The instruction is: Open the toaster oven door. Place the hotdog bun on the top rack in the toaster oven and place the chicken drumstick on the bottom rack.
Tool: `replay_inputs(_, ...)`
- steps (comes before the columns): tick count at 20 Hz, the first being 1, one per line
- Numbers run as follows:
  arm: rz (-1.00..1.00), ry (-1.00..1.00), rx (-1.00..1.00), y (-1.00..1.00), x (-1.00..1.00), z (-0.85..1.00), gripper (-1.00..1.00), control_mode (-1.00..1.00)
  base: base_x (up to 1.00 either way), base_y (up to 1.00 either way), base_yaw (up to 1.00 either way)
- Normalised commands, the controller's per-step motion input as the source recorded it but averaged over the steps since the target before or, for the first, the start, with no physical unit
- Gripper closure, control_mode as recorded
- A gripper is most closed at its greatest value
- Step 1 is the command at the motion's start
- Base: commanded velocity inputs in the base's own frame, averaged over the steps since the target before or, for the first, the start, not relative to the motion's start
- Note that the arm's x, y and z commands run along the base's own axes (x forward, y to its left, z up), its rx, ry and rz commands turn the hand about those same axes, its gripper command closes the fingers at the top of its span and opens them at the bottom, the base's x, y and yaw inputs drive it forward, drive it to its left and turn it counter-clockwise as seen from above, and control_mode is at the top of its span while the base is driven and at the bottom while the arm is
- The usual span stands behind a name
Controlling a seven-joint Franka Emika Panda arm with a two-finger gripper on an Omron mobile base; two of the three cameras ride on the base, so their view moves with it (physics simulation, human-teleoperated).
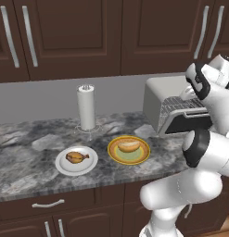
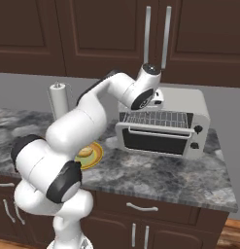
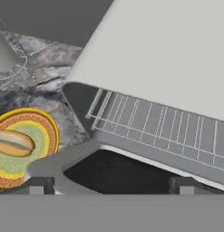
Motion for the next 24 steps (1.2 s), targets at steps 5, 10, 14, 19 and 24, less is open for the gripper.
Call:
replay_inputs(5,0.16,0.00,-0.15,-0.17,0.20,-0.10,-1.00,-1.00,0.00,0.00,0.00)
replay_inputs(10,0.01,0.00,-0.10,-0.15,0.00,-0.21,-1.00,-1.00,0.00,0.00,0.00)
replay_inputs(14,0.00,0.00,-0.07,-0.02,0.00,-0.26,-1.00,-1.00,0.00,0.00,0.00)
replay_inputs(19,-0.01,0.00,-0.02,0.00,0.10,-0.29,-1.00,-1.00,0.00,0.00,0.00)
replay_inputs(24,-0.03,0.03,-0.02,0.00,0.03,-0.29,-1.00,-1.00,0.00,0.00,0.00)
